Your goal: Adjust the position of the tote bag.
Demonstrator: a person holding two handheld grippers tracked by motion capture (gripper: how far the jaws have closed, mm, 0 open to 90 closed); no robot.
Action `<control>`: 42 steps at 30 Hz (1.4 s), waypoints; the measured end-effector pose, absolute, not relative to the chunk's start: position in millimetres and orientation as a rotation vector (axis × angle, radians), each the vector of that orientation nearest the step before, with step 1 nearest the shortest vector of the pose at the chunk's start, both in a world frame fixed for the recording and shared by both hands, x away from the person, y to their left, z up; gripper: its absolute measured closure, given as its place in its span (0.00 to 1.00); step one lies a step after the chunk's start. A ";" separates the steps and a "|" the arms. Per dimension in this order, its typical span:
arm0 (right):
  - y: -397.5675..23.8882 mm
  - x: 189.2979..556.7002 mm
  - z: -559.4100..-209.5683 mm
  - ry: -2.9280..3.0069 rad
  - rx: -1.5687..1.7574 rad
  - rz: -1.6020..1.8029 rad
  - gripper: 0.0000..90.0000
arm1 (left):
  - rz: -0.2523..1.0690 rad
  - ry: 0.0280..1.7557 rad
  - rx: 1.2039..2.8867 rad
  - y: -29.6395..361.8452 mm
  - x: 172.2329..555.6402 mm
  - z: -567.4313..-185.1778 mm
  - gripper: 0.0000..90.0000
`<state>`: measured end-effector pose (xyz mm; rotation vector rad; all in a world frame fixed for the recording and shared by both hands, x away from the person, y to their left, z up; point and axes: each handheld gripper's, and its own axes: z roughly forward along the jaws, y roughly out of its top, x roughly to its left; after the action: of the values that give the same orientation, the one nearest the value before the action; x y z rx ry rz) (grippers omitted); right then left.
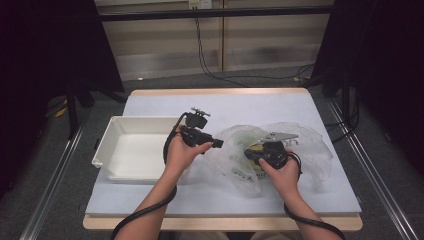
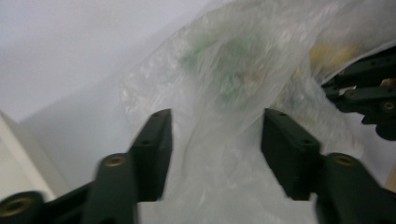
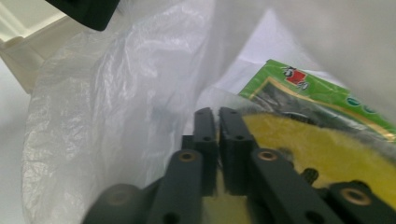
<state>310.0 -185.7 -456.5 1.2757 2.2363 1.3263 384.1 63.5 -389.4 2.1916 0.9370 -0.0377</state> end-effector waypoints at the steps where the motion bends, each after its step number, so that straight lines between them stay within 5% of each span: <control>1: -185.1 309.3 -456.6 2.242 1.275 1.335 1.00 | -0.035 0.930 2.188 60.3 383.8 -388.3 0.42; 2: -183.5 308.4 -456.8 2.250 1.277 1.338 1.00 | -0.025 0.900 2.187 53.5 384.1 -386.0 0.28; 5: -182.2 307.0 -456.1 2.254 1.282 1.355 1.00 | -0.009 0.872 2.180 46.7 384.3 -383.7 0.18; 10: -180.0 304.9 -453.9 2.257 1.268 1.366 1.00 | -0.010 0.784 2.202 29.4 384.3 -382.1 0.17; 13: -177.8 304.0 -452.6 2.258 1.251 1.374 1.00 | -0.016 0.760 2.235 20.9 384.7 -384.6 0.38; 14: -177.8 304.0 -452.6 2.258 1.251 1.374 1.00 | -0.019 0.748 2.270 18.9 385.9 -386.1 0.38; 16: -177.0 303.1 -453.0 2.262 1.245 1.374 1.00 | -0.035 0.772 2.311 16.8 389.5 -389.8 0.77; 19: -178.1 300.2 -454.4 2.270 1.246 1.374 1.00 | -0.032 0.833 2.291 18.3 395.4 -390.7 0.97; 42: -198.0 242.6 -474.3 2.333 1.257 1.367 1.00 | 0.020 1.007 2.254 20.5 441.7 -407.0 1.00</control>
<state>242.6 -198.0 -474.3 1.2570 2.3329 1.3672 441.7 20.5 -407.0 2.2544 1.0068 0.0195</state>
